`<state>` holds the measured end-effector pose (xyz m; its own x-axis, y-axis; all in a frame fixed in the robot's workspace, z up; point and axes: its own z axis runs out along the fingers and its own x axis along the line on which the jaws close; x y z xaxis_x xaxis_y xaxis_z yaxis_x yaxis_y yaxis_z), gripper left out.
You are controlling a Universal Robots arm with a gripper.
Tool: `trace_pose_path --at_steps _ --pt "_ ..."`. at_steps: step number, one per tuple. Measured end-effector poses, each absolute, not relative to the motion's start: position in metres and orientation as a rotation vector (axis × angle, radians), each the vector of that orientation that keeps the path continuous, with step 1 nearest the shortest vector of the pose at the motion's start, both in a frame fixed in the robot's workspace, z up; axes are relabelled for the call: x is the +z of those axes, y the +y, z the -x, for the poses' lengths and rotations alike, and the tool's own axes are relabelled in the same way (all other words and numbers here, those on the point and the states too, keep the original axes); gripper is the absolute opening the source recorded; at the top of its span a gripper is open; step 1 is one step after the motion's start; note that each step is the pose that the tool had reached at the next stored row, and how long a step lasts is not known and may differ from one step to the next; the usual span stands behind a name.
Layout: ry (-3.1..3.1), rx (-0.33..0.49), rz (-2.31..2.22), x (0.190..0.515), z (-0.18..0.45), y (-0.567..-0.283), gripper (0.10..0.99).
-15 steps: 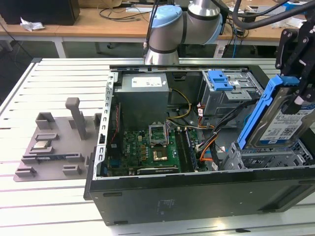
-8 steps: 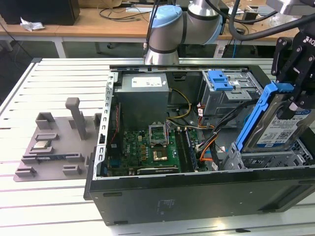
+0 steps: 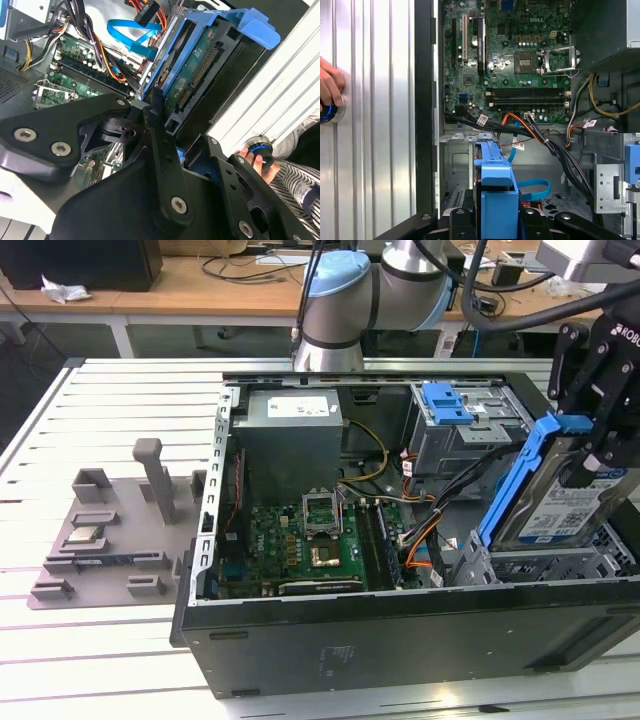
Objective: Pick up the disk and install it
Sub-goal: 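Insert the disk into the insertion slot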
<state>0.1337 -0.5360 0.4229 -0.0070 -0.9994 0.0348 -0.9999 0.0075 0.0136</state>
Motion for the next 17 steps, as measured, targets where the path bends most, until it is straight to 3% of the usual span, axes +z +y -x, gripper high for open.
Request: trace_pose_path --at_steps 17 --pt "-2.205 0.023 -2.189 0.403 -0.134 -0.536 0.361"
